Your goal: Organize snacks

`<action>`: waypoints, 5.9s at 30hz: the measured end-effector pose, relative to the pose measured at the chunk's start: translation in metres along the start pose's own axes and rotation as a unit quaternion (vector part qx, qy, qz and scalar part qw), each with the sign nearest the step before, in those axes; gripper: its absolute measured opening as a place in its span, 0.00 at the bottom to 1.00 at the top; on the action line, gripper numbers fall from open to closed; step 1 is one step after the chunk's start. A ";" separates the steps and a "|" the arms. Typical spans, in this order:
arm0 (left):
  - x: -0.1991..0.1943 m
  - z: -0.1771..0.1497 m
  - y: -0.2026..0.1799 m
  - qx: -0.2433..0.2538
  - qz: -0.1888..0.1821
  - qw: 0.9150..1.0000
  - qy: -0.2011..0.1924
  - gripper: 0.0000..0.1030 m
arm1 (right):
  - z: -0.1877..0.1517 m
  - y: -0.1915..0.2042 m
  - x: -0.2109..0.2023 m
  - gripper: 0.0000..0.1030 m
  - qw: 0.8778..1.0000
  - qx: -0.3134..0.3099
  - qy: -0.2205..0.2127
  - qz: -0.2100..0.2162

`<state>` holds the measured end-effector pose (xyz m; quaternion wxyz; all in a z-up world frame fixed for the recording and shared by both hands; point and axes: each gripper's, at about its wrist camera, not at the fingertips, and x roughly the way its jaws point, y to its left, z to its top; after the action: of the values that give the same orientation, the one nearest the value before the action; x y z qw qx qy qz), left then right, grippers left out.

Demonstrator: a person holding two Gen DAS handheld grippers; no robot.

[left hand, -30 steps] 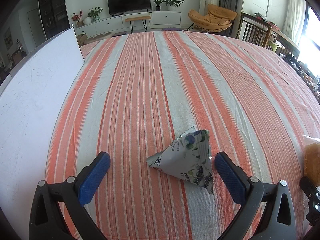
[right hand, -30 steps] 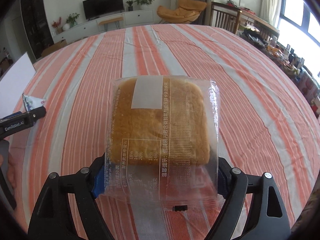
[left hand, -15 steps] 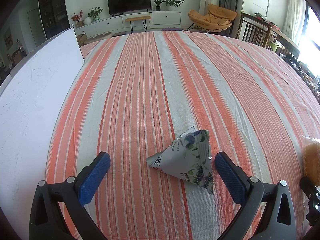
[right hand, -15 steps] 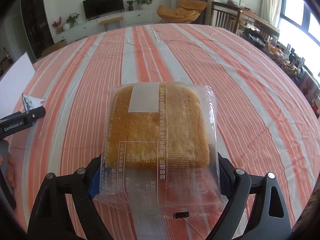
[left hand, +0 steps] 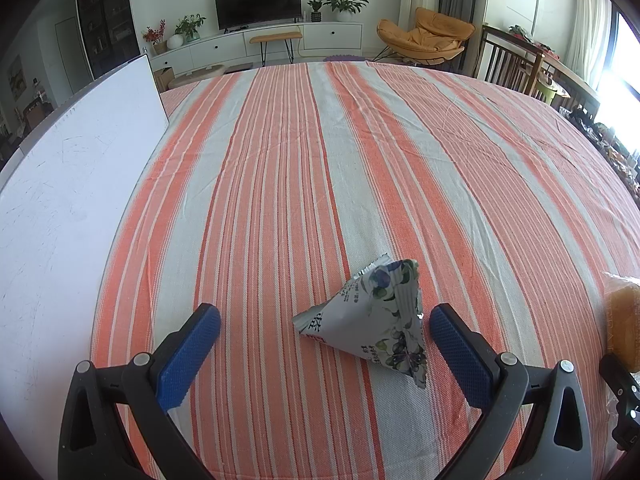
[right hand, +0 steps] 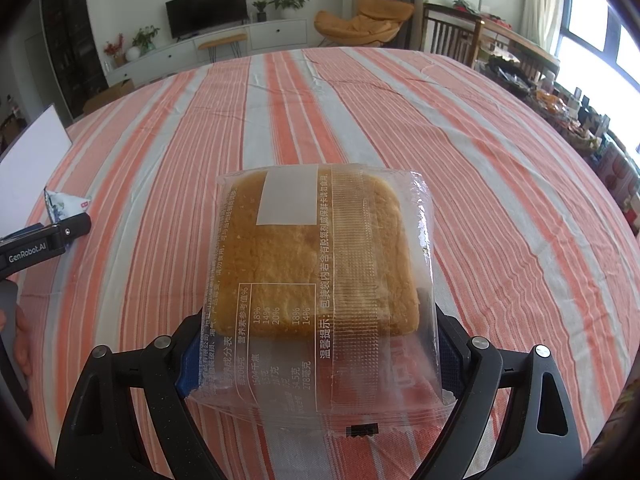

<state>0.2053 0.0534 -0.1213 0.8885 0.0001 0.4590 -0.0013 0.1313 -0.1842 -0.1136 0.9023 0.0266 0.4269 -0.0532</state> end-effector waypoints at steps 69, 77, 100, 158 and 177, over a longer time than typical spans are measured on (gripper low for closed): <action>-0.030 -0.002 0.005 0.026 -0.097 0.995 0.023 0.45 | 0.047 -0.027 -0.028 0.67 0.986 -0.027 0.137 0.086; -0.106 -0.021 0.013 -0.032 -0.190 0.981 -0.009 0.45 | 0.043 -0.035 -0.057 0.67 0.989 -0.005 0.107 0.104; -0.293 -0.048 0.254 -0.203 -0.053 0.968 -0.139 0.46 | 0.082 0.243 -0.197 0.67 0.906 -0.182 0.033 0.381; -0.272 -0.097 0.264 -0.185 0.262 0.944 -0.070 1.00 | 0.012 0.330 -0.191 0.78 0.919 -0.283 -0.024 0.275; -0.279 -0.100 0.274 -0.214 0.223 0.949 -0.057 1.00 | 0.006 0.339 -0.194 0.78 0.921 -0.283 -0.002 0.267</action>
<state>-0.0369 0.3283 0.0487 0.8700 -0.0879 0.3851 0.2951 0.0537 0.1658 0.0412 0.8539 -0.1166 0.3997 0.3123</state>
